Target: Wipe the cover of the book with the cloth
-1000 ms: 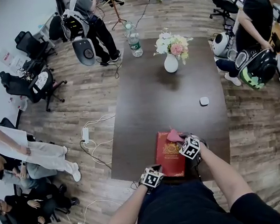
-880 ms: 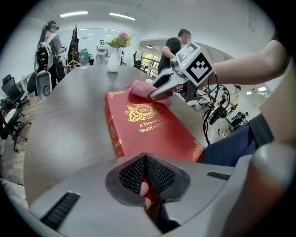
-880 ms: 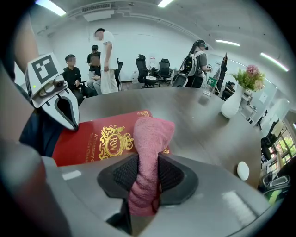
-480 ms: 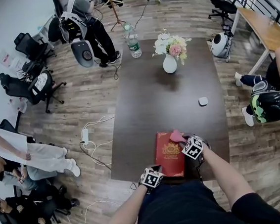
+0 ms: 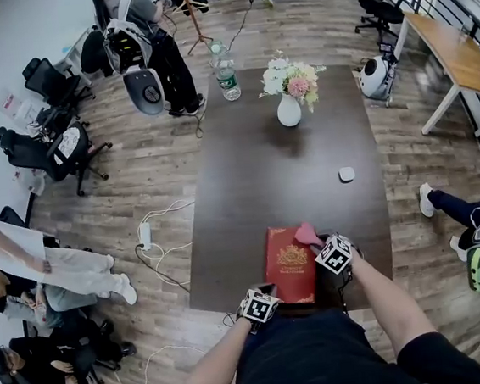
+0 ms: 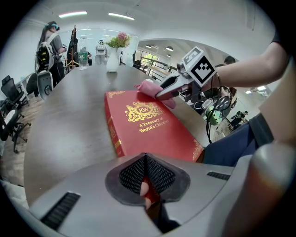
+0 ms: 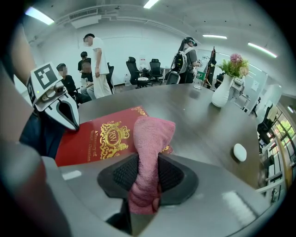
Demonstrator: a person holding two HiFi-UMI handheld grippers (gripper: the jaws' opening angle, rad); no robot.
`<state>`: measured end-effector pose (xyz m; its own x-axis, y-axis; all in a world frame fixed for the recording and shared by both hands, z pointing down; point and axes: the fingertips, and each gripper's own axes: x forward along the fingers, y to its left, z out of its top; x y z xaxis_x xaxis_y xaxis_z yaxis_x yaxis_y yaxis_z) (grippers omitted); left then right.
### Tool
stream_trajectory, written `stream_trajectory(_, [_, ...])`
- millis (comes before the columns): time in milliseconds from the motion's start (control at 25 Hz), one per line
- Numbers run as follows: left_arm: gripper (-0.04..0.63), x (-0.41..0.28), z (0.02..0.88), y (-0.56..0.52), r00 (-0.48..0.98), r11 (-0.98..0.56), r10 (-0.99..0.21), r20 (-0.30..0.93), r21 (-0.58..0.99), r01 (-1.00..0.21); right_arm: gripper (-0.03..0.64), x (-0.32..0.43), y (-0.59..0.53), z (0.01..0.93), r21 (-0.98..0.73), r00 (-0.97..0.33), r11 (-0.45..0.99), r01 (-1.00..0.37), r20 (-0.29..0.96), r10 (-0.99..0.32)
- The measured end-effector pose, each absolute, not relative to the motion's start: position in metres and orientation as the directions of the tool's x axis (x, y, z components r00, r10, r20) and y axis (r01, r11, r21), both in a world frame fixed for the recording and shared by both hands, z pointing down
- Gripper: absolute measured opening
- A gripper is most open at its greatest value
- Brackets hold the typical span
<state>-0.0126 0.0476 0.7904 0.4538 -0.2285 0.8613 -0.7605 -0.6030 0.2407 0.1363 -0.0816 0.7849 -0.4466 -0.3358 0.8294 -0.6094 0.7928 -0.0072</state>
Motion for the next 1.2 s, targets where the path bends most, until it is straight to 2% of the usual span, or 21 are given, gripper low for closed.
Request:
stream_trajectory(360, [-0.005, -0.015, 0.798, 0.050, 0.446, -0.605, -0.231, 0.865, 0.231, -0.762, 0.118, 0.144, -0.077, 0.789, -0.025, -0.445, 0.760, -0.650, 0.823, -0.353])
stream_trajectory(560, [-0.005, -0.018, 0.794, 0.048, 0.450, -0.605, -0.235, 0.861, 0.233, -0.761, 0.118, 0.166, -0.064, 0.802, -0.001, -0.381, 0.740, -0.673, 0.858, -0.345])
stream_trajectory(840, [-0.005, -0.019, 0.791, 0.046, 0.443, -0.605, -0.246, 0.862, 0.221, -0.765, 0.118, 0.194, -0.048, 0.813, -0.007, -0.354, 0.683, -0.730, 0.859, -0.370])
stream_trajectory(1200, [-0.005, -0.016, 0.794, 0.047, 0.449, -0.613, -0.251, 0.857, 0.218, -0.759, 0.118, 0.159, -0.060, 0.788, 0.024, -0.405, 0.737, -0.676, 0.823, -0.398])
